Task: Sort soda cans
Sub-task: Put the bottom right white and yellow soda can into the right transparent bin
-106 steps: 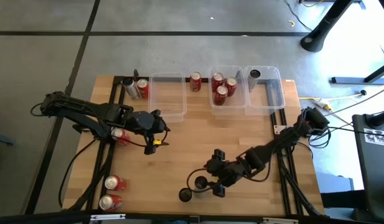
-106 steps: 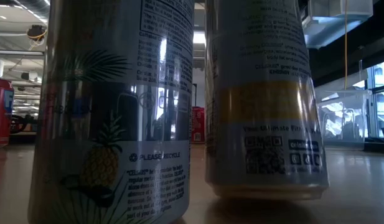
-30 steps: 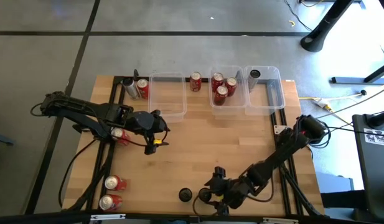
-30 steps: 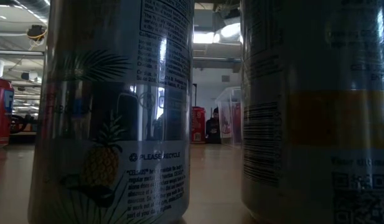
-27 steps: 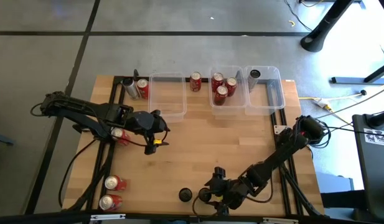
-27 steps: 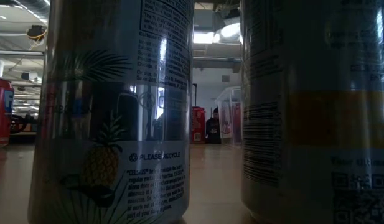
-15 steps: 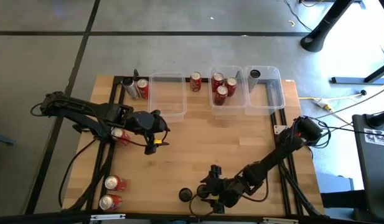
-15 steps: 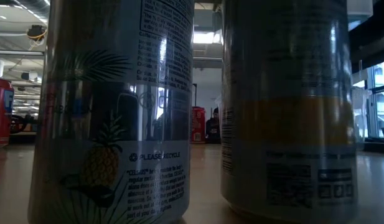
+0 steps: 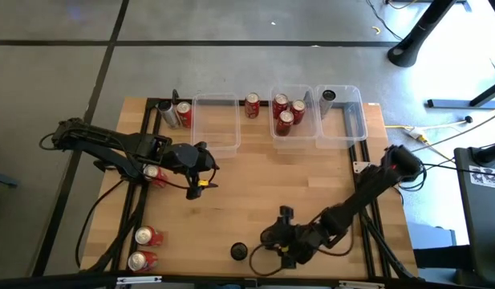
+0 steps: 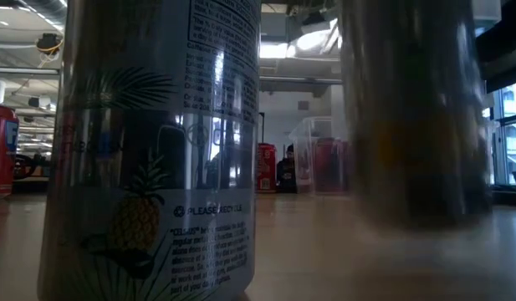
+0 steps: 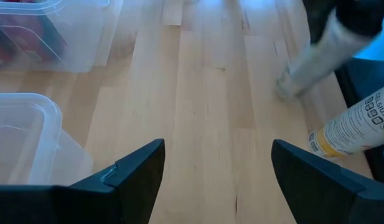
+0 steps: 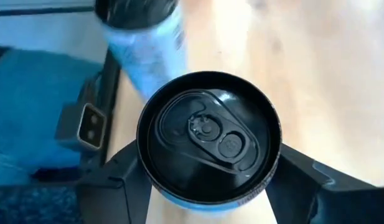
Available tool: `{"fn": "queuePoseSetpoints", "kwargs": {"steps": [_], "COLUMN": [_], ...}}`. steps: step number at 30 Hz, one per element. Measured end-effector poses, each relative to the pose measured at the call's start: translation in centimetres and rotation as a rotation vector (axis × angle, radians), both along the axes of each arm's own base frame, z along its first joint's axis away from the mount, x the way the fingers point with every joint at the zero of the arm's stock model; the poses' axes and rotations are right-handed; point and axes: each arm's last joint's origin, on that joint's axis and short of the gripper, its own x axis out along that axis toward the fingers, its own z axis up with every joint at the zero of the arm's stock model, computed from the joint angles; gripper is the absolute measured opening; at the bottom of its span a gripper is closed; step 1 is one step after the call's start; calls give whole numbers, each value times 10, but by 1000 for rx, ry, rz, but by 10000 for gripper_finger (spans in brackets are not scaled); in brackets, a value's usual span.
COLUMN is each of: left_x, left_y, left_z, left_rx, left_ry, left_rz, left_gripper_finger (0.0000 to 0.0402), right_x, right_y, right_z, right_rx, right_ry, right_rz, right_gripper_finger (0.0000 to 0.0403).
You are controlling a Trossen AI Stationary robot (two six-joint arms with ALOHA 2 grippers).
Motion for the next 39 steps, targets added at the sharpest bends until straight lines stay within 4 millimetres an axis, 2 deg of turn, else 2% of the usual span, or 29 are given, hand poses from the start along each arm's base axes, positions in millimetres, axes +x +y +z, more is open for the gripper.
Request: {"fn": "queuePoseSetpoints", "kwargs": {"steps": [3,9,14,20,24,29,34,39], "left_x": [1,1,1,1,1,1,1,2], "left_y": [0,0,0,1,1,1,1,1], "left_z": [1,1,1,1,1,1,1,3], "left_rx": [6,7,14,18,5,7,15,11], "left_ry": [-9,-10,-12,-12,-11,-12,-18,-40], "left_rz": [-6,-6,-8,-5,6,9,28,30], "left_gripper_finger": [282,282,282,282,282,282,282,282], "right_x": [-10,-23,-37,-67,-88,-109,-129,-145], "right_y": [-16,-68,-126,-199,-237,-278,-312,-340], "right_z": [25,73,105,135,141,136,120,95], "right_rx": [-49,-180,-291,-350,-394,-426,-442,-397], "right_ry": [-33,-86,-109,-129,-86,-19,65,137], "right_rz": [-65,-267,-491,-773,-941,-1137,-1306,-1435], "right_gripper_finger": [232,232,232,232,232,232,232,232]}}
